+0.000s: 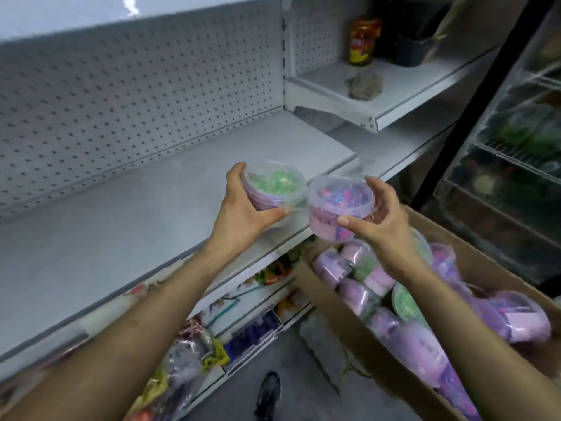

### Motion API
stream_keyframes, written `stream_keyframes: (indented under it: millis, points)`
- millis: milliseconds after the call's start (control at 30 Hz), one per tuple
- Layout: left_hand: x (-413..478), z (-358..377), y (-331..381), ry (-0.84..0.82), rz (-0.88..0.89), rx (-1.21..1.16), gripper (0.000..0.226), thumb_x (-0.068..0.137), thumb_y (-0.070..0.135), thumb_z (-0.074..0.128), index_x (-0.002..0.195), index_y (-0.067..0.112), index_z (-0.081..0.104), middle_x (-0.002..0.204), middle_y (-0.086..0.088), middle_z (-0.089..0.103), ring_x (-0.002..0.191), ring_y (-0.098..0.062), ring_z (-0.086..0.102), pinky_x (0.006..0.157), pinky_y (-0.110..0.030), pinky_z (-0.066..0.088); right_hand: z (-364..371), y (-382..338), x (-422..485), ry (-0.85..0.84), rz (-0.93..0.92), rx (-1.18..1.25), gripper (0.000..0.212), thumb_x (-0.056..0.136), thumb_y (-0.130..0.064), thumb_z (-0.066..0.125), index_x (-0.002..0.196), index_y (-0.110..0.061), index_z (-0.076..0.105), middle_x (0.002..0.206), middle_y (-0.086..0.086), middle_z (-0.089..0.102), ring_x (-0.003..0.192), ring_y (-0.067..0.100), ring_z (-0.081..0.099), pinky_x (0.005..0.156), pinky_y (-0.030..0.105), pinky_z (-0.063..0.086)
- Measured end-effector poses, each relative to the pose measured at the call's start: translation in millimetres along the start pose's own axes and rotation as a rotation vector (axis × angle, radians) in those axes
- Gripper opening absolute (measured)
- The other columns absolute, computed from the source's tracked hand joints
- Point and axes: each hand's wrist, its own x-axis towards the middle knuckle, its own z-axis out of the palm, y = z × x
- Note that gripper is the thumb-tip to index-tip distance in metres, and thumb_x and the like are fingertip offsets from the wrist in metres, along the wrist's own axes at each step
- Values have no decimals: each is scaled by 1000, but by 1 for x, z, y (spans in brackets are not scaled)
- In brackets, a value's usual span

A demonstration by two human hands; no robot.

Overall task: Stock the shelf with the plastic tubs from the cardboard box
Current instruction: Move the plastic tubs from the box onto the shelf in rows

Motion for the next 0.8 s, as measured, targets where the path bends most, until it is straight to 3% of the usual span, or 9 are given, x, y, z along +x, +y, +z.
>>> stream_keyframes:
  millis: [133,267,400,600,700,800]
  points:
    - [-49,-67,-22,182,-124,59,120,68,48,94,157,30,16,148,0,49,130,-14,53,109,-26,42,64,-4,3,-217,-20,25,94,69,-13,92,150,-18,44,145,-2,56,129,8,61,105,28,53]
    - [-97,-127,-42,324,-214,129,120,65,57,92,156,29,19,152,-3,45,133,-18,51,115,-37,44,129,-10,-5,-378,-37,61,90,75,-2,88,151,-18,44,146,0,55,127,7,60,104,22,52]
    - [-139,-181,-59,460,-286,150,118,63,60,91,154,30,21,149,-3,48,132,-20,53,114,-39,45,195,-17,-15,-539,-35,57,96,66,-21,94,150,-23,46,145,-2,56,126,9,61,100,24,54]
    - [-185,-253,-86,591,-356,159,113,68,49,93,154,26,22,139,-2,51,123,-19,56,105,-29,46,285,-27,-31,-667,-45,65,95,65,-27,94,148,-27,47,141,-7,59,122,6,62,105,36,55]
    - [-203,-293,-102,628,-370,155,112,69,47,93,154,26,23,138,0,52,123,-16,55,103,-26,44,332,-34,-41,-702,-47,74,94,64,-30,95,146,-28,48,137,-8,59,119,5,63,98,33,58]
    - [-216,-330,-120,647,-385,156,112,70,43,93,155,23,24,137,1,51,122,-15,53,100,-22,40,375,-38,-53,-704,-49,91,93,64,-26,92,146,-24,48,136,-5,59,114,1,64,86,22,57]
